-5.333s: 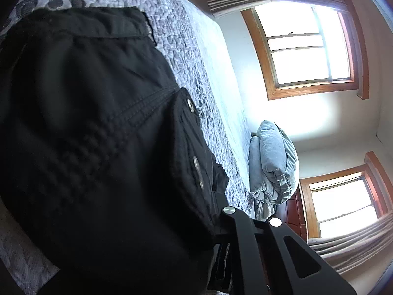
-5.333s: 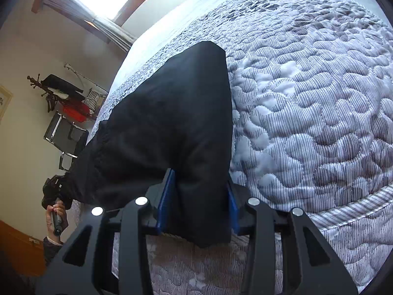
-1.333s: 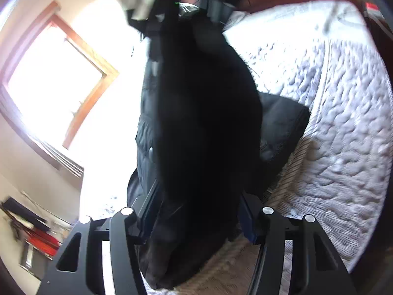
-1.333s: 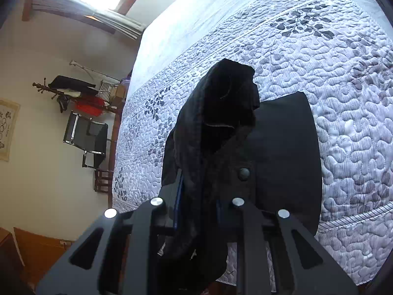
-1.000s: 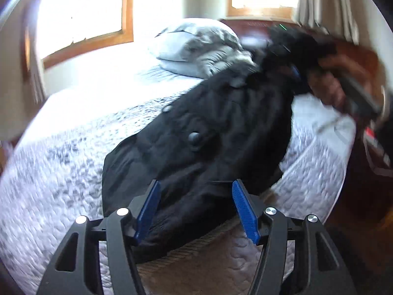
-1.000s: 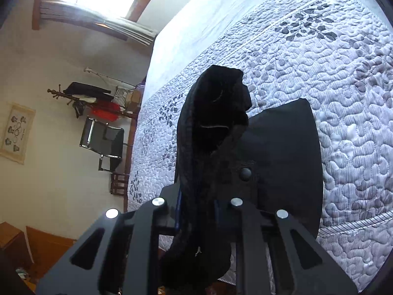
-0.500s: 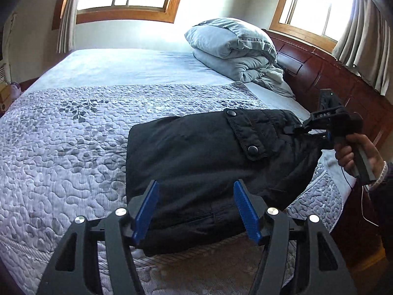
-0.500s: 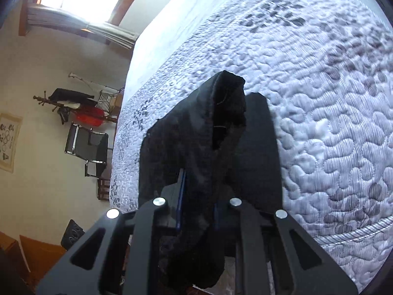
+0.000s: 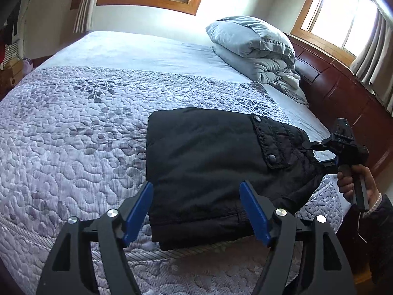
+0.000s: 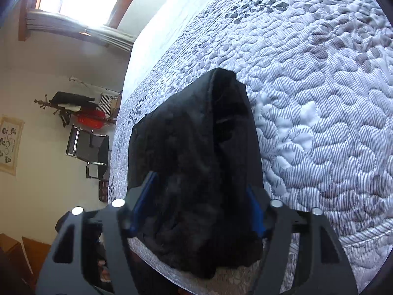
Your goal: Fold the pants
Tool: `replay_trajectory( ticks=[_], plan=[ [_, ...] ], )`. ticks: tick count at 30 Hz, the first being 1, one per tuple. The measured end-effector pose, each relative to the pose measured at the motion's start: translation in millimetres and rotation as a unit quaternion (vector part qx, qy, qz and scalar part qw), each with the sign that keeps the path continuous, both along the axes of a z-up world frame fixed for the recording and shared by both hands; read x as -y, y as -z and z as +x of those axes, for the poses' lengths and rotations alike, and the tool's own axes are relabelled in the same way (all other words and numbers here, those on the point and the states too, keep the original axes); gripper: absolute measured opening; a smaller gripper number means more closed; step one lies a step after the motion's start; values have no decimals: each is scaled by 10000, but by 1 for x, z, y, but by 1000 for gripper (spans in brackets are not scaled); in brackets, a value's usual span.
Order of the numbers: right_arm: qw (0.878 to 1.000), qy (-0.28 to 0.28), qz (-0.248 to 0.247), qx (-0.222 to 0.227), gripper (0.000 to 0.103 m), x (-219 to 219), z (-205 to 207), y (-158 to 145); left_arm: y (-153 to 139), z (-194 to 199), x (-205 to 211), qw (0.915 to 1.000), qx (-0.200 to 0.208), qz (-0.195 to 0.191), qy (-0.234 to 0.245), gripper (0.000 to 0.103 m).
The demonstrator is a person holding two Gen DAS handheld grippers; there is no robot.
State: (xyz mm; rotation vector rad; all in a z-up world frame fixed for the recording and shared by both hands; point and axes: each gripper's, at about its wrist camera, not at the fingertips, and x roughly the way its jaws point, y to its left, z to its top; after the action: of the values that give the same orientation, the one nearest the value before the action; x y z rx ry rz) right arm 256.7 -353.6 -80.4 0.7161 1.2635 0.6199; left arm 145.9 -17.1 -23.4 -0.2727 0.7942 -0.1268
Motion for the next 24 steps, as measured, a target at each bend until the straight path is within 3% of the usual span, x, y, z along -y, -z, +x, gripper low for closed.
replay_trajectory(
  ticks=[5,8,12,15,18,20,21,24],
  plan=[
    [9995,-286,17,150,20,-9,-9,-13,4,-5,-7,9999,-68,-68,-97,75],
    [9975,-501,419,279,15,-26,-7,-43,1,-9,-16,9996,-43,-193,-213,75],
    [9853,-830,1209,873,15,-60,-4,-101,-8,-14,-32,9975,116,-471,-507,75],
    [9818,-936,1213,1123,15,-74,-2,-115,-13,-16,-38,9962,203,-583,-620,79],
    [9946,-585,145,848,15,-61,6,-83,-14,-17,-36,9964,218,-574,-579,80],
    [9953,-399,-737,477,15,-50,10,-48,-12,-15,-32,9970,168,-552,-522,80],
    [9956,-349,-834,256,16,-44,11,-28,-9,-13,-29,9973,115,-532,-490,80],
    [9999,-68,-26,-127,16,-28,11,4,-2,-8,-20,9979,38,-531,-382,80]
  ],
)
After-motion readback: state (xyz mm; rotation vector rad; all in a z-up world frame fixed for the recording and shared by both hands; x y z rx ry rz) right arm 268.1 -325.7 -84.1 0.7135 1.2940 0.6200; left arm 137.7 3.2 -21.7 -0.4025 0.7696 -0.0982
